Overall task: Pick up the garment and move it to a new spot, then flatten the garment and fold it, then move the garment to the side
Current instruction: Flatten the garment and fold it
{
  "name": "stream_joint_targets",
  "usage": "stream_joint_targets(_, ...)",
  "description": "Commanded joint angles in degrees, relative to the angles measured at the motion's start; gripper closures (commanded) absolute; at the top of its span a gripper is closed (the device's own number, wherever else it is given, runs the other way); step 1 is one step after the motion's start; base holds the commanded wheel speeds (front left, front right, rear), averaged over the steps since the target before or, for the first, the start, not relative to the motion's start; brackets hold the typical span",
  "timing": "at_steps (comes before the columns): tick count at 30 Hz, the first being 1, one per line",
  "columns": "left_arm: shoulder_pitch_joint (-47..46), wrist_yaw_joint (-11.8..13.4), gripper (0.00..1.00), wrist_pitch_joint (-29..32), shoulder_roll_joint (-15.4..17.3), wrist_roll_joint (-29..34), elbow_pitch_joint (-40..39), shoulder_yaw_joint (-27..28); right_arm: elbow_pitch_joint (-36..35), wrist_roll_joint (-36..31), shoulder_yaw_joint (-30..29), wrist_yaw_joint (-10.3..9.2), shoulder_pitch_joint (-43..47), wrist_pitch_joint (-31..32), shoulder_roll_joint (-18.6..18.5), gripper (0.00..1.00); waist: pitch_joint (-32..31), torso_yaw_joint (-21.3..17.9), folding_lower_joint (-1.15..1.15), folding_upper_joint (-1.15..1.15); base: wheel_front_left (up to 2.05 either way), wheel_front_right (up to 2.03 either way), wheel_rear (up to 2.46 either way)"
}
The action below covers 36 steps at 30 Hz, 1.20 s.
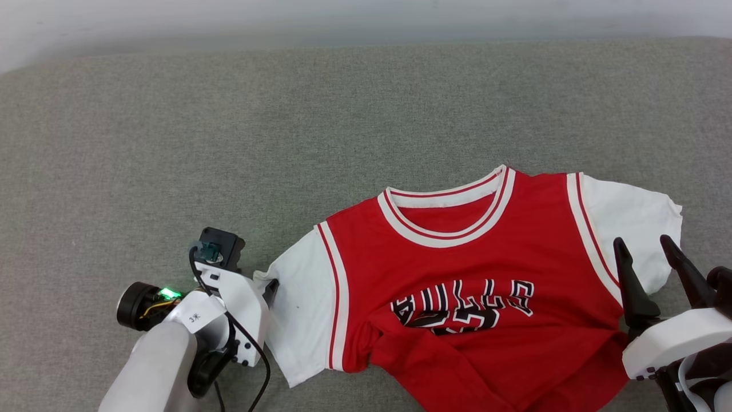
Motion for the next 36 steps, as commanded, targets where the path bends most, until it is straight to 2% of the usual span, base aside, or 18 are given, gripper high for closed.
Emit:
stream_joint_targets(1, 2.55, -0.18, 1.0, 2.61, 0.26, 0.38, 4.41, -1.51, -0.32, -0.06, 0.01, -0.04, -0.68, -0.24, 0.32, 0.0, 0.18, -0.14, 0.0, 0.0, 0.0, 0.0, 0.0)
stream_joint_targets(5, 2.63, -0.09, 1.0, 1.85, 0.26, -0.01, 5.19, -1.66, -0.13, -0.19, -0.15, -0.04, -0.62, -0.1, 0.44, 0.0, -0.06, -0.09, 0.0, 0.0, 0.0, 0.0, 0.0)
stream_joint_targets(11, 0.27, 1.8, 1.0, -5.72, 0.82, 0.28, 2.06, 1.29, -0.2, 0.01, -0.41, -0.04, -0.37, 1.58, -0.72, 0.0, -1.71, 0.61, 0.0, 0.0, 0.0, 0.0, 0.0)
stream_joint_targets(16, -1.66, 3.68, 1.0, -11.51, 1.77, 1.04, -1.99, 3.47, -1.06, 1.37, -0.09, -0.04, 0.0, 8.4, -3.64, 0.0, -2.89, 1.56, 0.0, 0.0, 0.0, 0.0, 0.0)
stream_joint_targets(17, -1.54, 3.91, 1.0, -12.11, 2.83, 0.82, -5.66, 4.15, -2.37, 2.55, -0.47, -0.04, -0.62, 14.6, -5.75, 0.0, -3.09, 2.16, 0.0, 0.0, 0.0, 0.0, 0.0)
stream_joint_targets(20, -0.34, 2.91, 1.0, -10.23, 3.18, -0.71, -10.24, 4.19, -3.75, 2.95, -0.68, -0.05, -1.47, 23.63, -8.0, 0.0, -2.48, 2.83, 0.0, 0.0, 0.0, 0.0, 0.0)
stream_joint_targets(23, 1.3, 2.13, 1.0, -5.73, 4.54, -2.38, -15.67, 3.91, -4.82, 4.31, -1.02, -0.05, -3.56, 32.68, -10.66, 0.0, -1.14, 3.64, 0.0, 0.0, 0.0, 0.0, 0.0)
stream_joint_targets(25, 2.57, 1.94, 1.0, -2.24, 4.69, -4.62, -19.66, 4.27, -5.03, 5.25, -0.63, -0.05, -5.96, 37.57, -12.75, 0.0, 0.15, 4.15, 0.0, 0.0, 0.0, 0.0, 0.0)
stream_joint_targets(27, 4.24, 2.42, 1.0, 0.91, 6.49, -5.22, -23.95, 4.63, -3.87, 6.33, -0.7, -0.05, -8.29, 41.63, -14.39, 0.0, 1.3, 4.79, 0.0, 0.0, 0.0, 0.0, 0.0)
stream_joint_targets(32, 5.83, 3.78, 1.0, 4.45, 7.49, -5.34, -32.97, 4.59, -0.13, 7.16, -1.55, -0.05, -13.69, 48.77, -18.21, 0.0, 4.65, 7.05, 0.0, 0.0, 0.0, 0.0, 0.0)
stream_joint_targets(36, 6.45, 4.47, 1.0, 5.43, 6.94, -5.86, -38.13, 4.12, 3.59, 6.75, -2.45, -0.05, -17.59, 50.64, -19.98, 0.0, 6.9, 8.88, 0.0, 0.0, 0.0, 0.0, 0.0)
